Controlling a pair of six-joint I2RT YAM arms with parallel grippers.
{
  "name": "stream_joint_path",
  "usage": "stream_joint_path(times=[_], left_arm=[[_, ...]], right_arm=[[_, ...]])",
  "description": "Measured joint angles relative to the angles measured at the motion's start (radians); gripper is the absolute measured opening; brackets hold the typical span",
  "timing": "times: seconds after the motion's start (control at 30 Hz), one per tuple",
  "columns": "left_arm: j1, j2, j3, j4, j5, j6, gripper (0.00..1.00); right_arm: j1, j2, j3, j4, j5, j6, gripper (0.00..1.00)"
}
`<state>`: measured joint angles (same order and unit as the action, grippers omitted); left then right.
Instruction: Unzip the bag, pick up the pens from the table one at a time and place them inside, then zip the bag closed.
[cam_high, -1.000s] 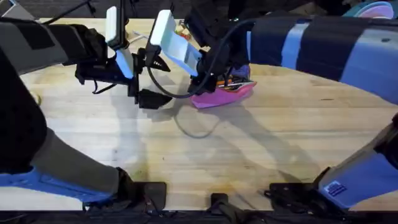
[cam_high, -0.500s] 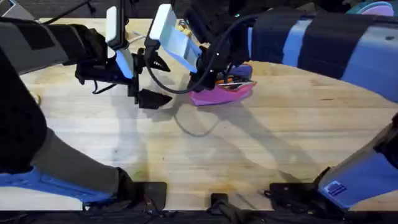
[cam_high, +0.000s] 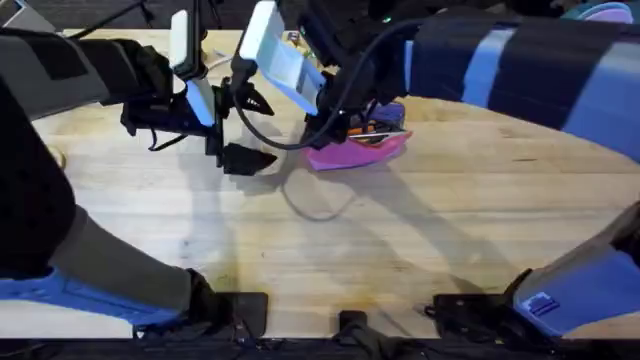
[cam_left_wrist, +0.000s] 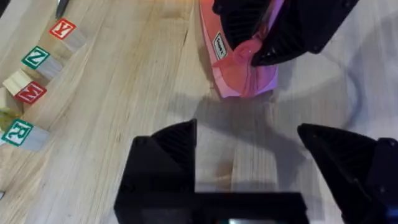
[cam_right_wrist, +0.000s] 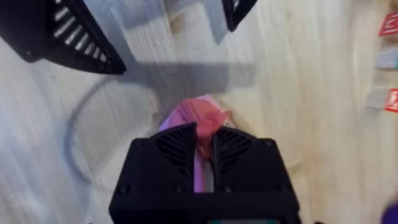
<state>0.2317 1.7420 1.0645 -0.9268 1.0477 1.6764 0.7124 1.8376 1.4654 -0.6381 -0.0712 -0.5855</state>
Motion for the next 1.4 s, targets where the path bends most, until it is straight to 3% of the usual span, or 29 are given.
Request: stream_joint_path(times=[0.13,0.23,0.57,0.93,1.07,1.4], left_arm=[[0.0,0.0,0.0,0.0,0.0,0.0,0.994],[0.0,0.0,0.0,0.0,0.0,0.0,0.993],[0.0,0.0,0.0,0.0,0.0,0.0,0.993],[0.0,0.0,0.0,-0.039,0.007,0.0,0.993],[0.0,0.0,0.0,-0.13,0.048,0.0,0.993],[-0.041,0.028,0.0,-0.128,0.122,0.0,0.993]], right_arm=[[0.0,-0.031,0.015,0.002,0.0,0.003,0.163],[0.0,-0.04,0.021,0.0,0.002,0.007,0.043],[0.0,-0.041,0.021,-0.002,0.002,0.019,0.031],[0.0,-0.054,0.021,-0.006,0.005,0.253,0.033],[0.0,-0.054,0.021,-0.004,0.032,0.4,0.033],[0.0,-0.054,0.021,0.0,0.056,0.445,0.034]])
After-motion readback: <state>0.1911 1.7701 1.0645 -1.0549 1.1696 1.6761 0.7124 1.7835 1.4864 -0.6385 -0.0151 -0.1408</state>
